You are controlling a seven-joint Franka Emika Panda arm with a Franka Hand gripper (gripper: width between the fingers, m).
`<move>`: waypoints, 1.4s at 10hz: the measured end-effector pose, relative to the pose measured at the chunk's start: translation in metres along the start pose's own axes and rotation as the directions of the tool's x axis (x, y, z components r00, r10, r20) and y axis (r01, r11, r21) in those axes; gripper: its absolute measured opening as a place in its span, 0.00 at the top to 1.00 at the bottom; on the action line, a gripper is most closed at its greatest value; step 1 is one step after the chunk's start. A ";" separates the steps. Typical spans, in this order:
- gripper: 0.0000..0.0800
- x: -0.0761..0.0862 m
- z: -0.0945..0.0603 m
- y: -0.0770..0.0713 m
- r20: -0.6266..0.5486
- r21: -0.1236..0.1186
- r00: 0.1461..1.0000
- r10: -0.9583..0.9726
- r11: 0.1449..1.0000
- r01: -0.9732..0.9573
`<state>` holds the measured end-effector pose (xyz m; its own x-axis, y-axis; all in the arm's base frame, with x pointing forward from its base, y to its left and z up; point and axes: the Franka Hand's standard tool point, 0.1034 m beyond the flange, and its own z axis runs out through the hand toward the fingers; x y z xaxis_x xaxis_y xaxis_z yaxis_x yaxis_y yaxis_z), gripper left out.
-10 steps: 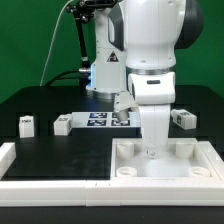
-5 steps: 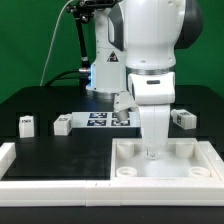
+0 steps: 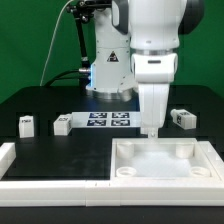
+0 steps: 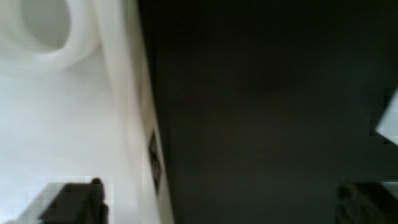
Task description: Assemble one leg
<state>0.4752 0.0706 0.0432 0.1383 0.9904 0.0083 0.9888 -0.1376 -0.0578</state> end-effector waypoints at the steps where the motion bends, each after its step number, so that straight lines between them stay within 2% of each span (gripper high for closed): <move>1: 0.19 0.002 -0.012 -0.010 0.008 -0.006 0.999 0.047 0.999 -0.047; 2: 0.19 0.003 -0.016 -0.014 0.008 -0.011 0.998 0.070 0.998 -0.070; 4: 0.19 0.002 -0.014 -0.013 0.008 -0.007 0.996 0.090 0.996 -0.090; 7: 0.19 0.002 -0.014 -0.014 0.006 -0.008 0.951 0.308 0.951 -0.308; 9: 0.19 0.007 -0.010 -0.024 0.011 0.007 0.821 0.571 0.821 -0.571; 10: 0.19 0.014 -0.008 -0.033 0.009 0.003 0.769 0.639 0.769 -0.639; 13: 0.19 0.043 0.000 -0.059 0.027 0.016 0.513 0.858 0.513 -0.858; 14: 0.19 0.060 -0.003 -0.065 0.029 0.018 0.543 0.839 0.543 -0.839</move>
Offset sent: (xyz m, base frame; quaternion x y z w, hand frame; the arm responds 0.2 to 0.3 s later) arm 0.0000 0.0000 0.0000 0.0000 0.0000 0.0000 1.0000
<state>0.4193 0.1384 0.0505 0.9030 0.4233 -0.0733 0.4200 -0.9058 -0.0559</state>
